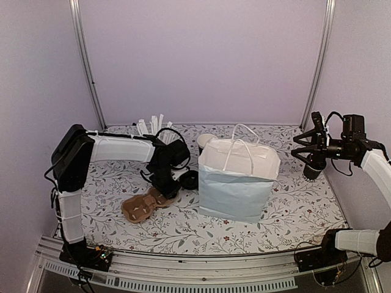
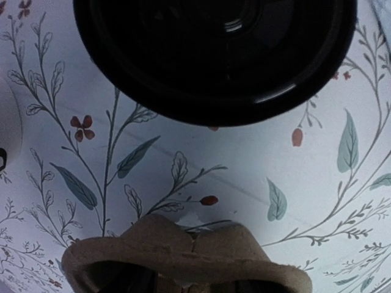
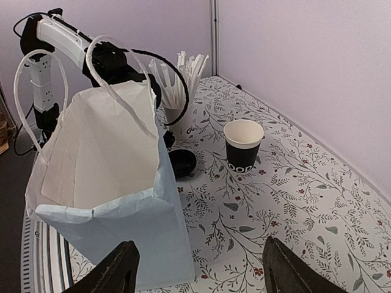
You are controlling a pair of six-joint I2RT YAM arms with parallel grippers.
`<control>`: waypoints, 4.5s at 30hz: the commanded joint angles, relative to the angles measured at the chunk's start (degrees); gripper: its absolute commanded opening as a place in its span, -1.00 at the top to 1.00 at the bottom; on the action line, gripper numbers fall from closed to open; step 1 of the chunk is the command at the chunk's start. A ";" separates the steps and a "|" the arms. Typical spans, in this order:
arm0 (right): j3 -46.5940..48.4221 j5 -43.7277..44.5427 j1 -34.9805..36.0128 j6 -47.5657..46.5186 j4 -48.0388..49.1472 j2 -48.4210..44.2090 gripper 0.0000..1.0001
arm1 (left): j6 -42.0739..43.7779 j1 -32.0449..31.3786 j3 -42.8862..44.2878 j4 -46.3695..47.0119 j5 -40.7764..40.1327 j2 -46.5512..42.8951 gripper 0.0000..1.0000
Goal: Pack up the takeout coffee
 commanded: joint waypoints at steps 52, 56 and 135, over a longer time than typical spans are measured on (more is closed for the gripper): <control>-0.51 -1.89 -0.31 -2.13 -1.87 0.20 -0.45 | 4.19 5.24 -18.87 8.68 6.38 -19.69 -0.02; -0.60 -1.92 -0.31 -2.22 -1.80 0.29 -0.45 | 4.19 5.27 -18.29 9.27 7.48 -18.87 0.05; 38.87 26.75 33.67 1.41 -23.86 29.31 -0.22 | 6.49 -9.25 14.79 18.61 13.99 -36.99 0.31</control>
